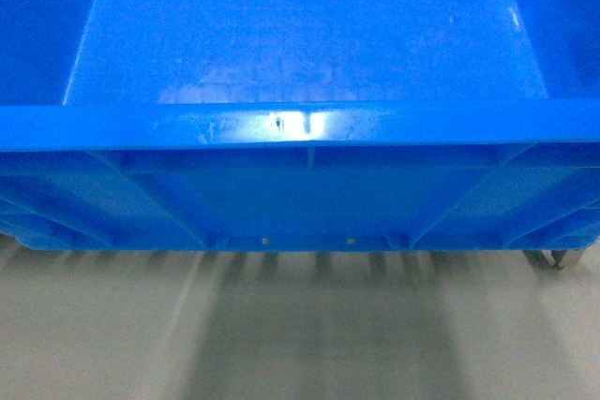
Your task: Place box next to blue box on left shelf
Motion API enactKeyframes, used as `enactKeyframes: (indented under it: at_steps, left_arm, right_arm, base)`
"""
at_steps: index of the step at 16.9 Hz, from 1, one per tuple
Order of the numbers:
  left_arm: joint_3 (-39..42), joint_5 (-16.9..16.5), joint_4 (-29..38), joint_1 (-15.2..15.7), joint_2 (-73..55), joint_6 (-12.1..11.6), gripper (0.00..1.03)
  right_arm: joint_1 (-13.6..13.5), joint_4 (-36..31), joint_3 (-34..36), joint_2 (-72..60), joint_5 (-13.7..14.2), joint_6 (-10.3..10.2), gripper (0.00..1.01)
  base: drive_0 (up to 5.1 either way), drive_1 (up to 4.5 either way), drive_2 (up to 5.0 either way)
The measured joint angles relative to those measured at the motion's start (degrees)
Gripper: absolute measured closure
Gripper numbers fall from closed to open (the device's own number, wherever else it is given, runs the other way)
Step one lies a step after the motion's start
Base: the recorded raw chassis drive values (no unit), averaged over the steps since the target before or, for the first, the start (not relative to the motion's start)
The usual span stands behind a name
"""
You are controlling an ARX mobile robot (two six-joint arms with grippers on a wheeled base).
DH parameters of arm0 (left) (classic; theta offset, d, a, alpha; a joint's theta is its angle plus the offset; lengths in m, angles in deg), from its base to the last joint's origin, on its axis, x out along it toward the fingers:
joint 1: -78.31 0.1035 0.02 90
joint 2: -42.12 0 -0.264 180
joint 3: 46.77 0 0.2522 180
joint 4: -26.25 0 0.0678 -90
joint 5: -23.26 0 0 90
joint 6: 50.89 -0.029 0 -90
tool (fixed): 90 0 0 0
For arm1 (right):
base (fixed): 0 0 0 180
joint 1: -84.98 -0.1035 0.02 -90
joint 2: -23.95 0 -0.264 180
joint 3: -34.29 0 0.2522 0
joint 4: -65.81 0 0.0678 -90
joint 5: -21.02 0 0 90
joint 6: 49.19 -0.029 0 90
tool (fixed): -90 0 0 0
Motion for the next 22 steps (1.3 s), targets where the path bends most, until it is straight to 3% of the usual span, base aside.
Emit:
enactKeyframes:
  at_steps: [22]
  left_arm:
    - [0.0,0.0,-0.1,-0.1,-0.1,0.0,0.95]
  right_arm:
    - [0.0,0.2,0.0,0.0,0.1,0.0,0.85]
  base:
    - [0.0,0.0,0.0]
